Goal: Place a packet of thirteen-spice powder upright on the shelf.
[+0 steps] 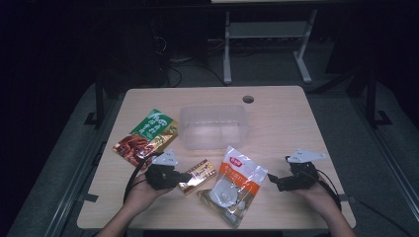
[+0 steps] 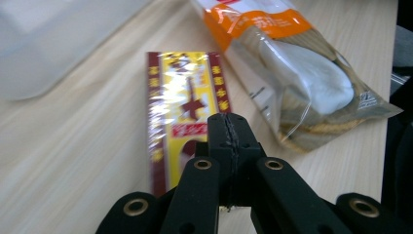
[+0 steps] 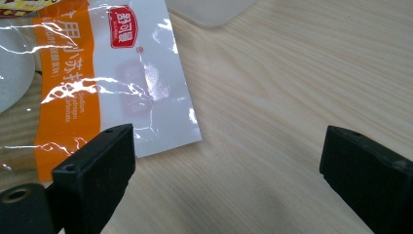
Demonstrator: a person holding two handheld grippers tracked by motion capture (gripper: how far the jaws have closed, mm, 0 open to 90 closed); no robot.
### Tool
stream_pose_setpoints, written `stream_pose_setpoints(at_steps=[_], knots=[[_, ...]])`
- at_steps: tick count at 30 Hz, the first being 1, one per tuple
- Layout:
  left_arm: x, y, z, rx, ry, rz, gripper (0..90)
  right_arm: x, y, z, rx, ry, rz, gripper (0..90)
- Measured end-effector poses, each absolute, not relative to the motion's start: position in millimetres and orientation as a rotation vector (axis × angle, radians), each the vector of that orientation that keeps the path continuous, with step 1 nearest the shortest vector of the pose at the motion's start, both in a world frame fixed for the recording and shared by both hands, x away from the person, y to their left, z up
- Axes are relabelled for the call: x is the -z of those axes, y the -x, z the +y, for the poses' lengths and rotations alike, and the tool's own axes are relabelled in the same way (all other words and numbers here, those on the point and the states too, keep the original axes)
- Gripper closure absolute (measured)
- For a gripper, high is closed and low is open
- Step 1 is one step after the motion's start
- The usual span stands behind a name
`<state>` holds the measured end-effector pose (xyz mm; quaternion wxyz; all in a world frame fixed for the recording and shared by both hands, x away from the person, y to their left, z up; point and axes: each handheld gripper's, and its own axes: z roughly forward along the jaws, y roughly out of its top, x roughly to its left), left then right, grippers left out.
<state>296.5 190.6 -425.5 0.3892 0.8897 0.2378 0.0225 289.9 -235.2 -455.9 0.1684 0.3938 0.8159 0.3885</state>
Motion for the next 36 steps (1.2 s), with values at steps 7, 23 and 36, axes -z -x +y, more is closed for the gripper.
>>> stream_pose_setpoints(at_steps=[7,23,36], knots=[[440,-297,159,-0.017,-2.324,0.579,89.7,456,-289,-236,-1.105,-1.112,2.32,5.9],[443,-302,178,-0.116,-2.409,0.601,89.7,456,-288,-239,-1.104,-1.125,2.317,6.0],[412,-321,189,-0.12,-2.373,0.421,56.7,456,-289,-238,-1.123,-1.107,2.319,6.0]])
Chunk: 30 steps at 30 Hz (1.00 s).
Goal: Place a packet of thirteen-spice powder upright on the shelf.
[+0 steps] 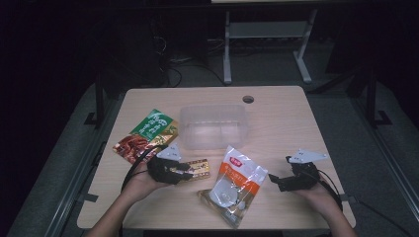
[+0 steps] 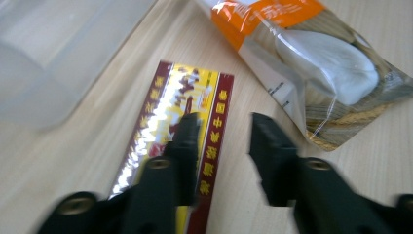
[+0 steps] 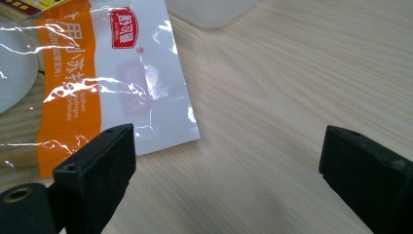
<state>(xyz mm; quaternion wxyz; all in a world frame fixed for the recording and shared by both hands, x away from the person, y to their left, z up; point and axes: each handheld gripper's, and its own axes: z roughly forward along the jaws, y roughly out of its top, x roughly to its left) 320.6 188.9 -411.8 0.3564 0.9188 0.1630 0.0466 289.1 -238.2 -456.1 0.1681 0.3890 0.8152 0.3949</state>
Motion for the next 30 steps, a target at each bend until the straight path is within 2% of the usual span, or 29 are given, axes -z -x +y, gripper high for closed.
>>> stream_pose_setpoints(at_steps=[5,11,15,20,30], knots=[[409,-334,182,-0.107,-2.395,0.362,35.8,456,-289,-239,-1.124,-1.113,2.317,6.0],[416,-346,170,-0.089,-2.425,0.313,22.7,457,-288,-240,-1.126,-1.113,2.32,6.1],[421,-349,161,-0.094,-2.466,0.257,22.2,457,-288,-240,-1.125,-1.113,2.321,6.1],[429,-353,151,-0.11,-2.505,0.271,19.8,457,-287,-240,-1.119,-1.109,2.328,6.2],[441,-357,152,-0.13,-2.613,0.24,19.5,457,-287,-240,-1.119,-1.103,2.336,6.2]])
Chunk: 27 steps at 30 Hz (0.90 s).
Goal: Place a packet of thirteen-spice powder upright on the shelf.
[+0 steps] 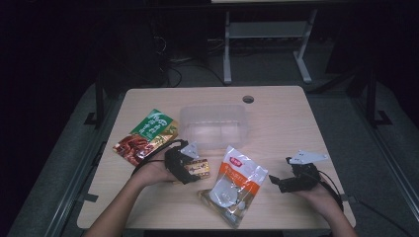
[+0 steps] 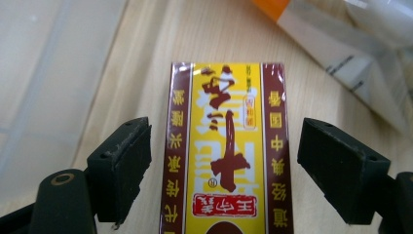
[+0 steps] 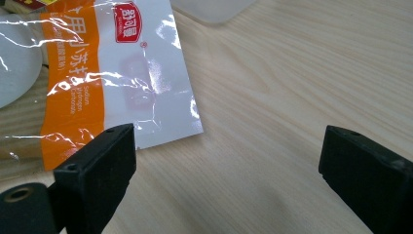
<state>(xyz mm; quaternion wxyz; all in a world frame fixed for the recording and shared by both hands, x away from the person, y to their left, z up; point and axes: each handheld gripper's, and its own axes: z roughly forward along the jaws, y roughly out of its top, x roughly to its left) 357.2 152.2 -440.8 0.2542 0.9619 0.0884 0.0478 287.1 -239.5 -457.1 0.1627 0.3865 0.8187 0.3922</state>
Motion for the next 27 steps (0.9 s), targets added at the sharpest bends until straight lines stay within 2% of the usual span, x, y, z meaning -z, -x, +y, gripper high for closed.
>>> stream_pose_setpoints(at_steps=[4,14,27], knots=[[445,-357,154,-0.123,-2.639,0.25,20.2,457,-287,-240,-1.119,-1.104,2.336,6.3],[448,-358,160,-0.086,-2.653,0.244,30.4,457,-287,-241,-1.116,-1.109,2.337,6.4],[449,-360,169,0.002,-2.586,0.302,32.0,458,-287,-240,-1.122,-1.105,2.343,6.5]])
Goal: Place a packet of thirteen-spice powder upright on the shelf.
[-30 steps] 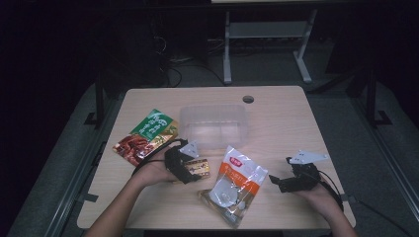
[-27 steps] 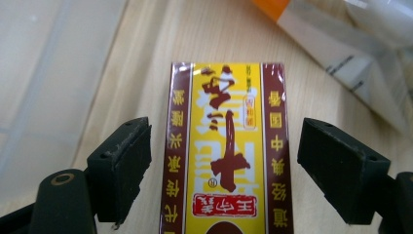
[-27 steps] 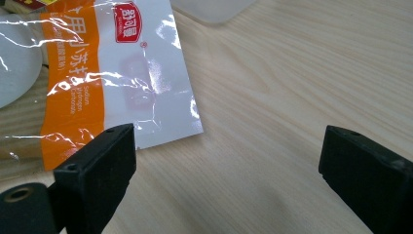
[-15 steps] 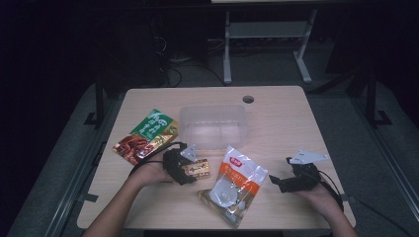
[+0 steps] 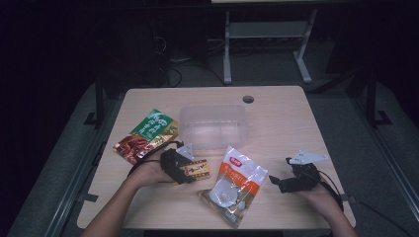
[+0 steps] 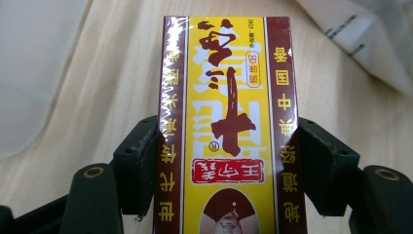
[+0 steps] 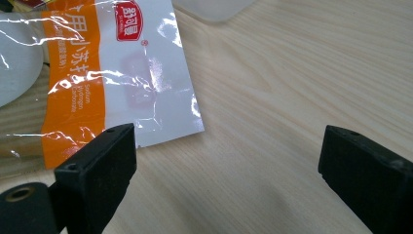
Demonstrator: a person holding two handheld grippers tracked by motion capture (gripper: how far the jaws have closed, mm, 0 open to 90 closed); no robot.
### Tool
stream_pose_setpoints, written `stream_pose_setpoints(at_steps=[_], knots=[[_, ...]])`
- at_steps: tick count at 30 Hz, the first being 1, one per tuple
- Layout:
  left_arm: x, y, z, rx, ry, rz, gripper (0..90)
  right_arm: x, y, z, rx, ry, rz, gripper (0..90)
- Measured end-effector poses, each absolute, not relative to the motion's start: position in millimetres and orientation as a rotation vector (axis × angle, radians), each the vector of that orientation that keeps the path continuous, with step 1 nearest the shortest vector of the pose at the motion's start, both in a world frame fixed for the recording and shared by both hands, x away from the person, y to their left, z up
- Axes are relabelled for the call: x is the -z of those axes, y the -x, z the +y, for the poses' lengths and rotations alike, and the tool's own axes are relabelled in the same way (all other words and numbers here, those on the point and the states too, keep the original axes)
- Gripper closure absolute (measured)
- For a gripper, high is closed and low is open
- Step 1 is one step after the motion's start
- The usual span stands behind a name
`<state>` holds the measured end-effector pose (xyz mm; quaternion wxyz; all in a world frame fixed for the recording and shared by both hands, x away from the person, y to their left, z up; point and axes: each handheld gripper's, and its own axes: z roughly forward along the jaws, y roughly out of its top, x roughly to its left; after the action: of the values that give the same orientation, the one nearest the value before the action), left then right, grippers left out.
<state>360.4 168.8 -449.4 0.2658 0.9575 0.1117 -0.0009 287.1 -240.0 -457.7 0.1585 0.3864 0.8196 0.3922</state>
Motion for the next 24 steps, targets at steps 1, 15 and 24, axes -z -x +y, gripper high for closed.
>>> stream_pose_setpoints(at_steps=[1,15,24], knots=[[448,-361,171,0.018,-2.58,0.302,32.0,458,-287,-240,-1.123,-1.105,2.344,6.6],[425,-355,191,0.069,-2.369,0.307,31.8,445,-285,-235,-1.189,-1.01,2.417,3.1],[414,-348,193,0.082,-2.286,0.251,31.7,427,-295,-218,-1.333,-0.88,2.513,5.7]])
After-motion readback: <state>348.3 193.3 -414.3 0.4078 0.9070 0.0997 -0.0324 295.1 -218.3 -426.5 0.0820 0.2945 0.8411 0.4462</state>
